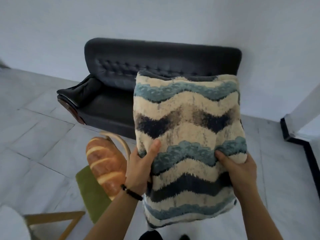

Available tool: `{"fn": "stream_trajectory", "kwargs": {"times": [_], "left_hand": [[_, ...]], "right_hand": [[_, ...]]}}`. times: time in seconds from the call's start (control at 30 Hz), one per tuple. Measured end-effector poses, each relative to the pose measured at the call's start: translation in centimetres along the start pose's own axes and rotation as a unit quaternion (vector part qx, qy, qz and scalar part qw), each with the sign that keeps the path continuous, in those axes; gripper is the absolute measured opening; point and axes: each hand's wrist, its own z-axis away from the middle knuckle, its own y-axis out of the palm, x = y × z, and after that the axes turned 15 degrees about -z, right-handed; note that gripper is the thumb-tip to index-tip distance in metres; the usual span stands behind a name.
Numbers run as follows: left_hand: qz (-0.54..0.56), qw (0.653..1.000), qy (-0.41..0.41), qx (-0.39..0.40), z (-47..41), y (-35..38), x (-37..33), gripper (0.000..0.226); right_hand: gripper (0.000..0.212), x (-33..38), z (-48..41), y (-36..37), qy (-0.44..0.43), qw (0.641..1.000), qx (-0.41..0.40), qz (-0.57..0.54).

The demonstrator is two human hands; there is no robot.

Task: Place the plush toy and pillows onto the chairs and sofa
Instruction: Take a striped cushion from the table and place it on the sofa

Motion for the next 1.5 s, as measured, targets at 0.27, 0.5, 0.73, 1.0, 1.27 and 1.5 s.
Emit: {"fn": "stream_trajectory", "kwargs": {"times": [0.27, 0.5, 0.73, 1.0, 1.27, 1.5], "left_hand": [[-0.011, 0.995, 0.012, -0.098, -21.8, -1.3, 1.0, 0.062], [-0.116, 0.988, -0.059, -0.085, -40.1, -2.0, -0.2, 0.138], [-0.606, 0.752, 0.255, 0.032, -55.3, 0.8, -2.9, 0.133], [-0.718, 0.569, 0.392, 0.08, -68.7, 7.3, -3.8, 0.083], [-0.618, 0.69, 0.376, 0.021, -78.1, 5.7, -1.0, 0.035], [-0.712, 0.633, 0.252, 0.171, -90.8, 0.5, 3.0, 0.063]], "right_hand": [[0.074, 0.0, -16.9, 13.5, 0.035, 0.989, 0.141, -0.025], [0.02, -2.4, -29.3, 25.5, -0.028, 0.972, 0.214, 0.097], [0.037, -5.3, -41.8, 30.5, -0.141, 0.924, 0.288, 0.208], [0.044, -7.0, -54.9, 32.6, -0.085, 0.925, 0.308, 0.206], [0.107, -9.1, -66.4, 30.7, 0.047, 0.746, 0.232, 0.622], [0.056, -16.0, -68.6, 37.3, 0.017, 0.735, 0.172, 0.656]]}}
